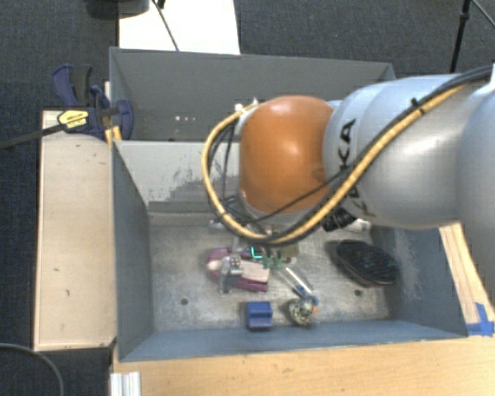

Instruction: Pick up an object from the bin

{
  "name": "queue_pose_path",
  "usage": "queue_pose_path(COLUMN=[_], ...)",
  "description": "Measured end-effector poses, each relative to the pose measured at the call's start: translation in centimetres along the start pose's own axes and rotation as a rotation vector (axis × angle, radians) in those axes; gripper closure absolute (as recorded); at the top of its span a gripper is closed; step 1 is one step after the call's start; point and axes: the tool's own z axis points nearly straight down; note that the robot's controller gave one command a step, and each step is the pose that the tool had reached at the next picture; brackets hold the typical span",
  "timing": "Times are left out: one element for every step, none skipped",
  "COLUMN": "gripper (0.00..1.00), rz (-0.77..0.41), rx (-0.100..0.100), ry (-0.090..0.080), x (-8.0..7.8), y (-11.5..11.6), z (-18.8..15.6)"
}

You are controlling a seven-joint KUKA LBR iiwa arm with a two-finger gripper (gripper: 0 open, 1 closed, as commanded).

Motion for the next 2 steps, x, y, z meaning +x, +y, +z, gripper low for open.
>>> queue_pose_path(gripper=[0.00, 1.00], rz=[-0.064, -0.057], rx=[-0.004, -0.003], ry=[-0.017, -0.010], x=[0.48, 0.67], y=[-5.57, -5.71], z=[8.58, 8.92])
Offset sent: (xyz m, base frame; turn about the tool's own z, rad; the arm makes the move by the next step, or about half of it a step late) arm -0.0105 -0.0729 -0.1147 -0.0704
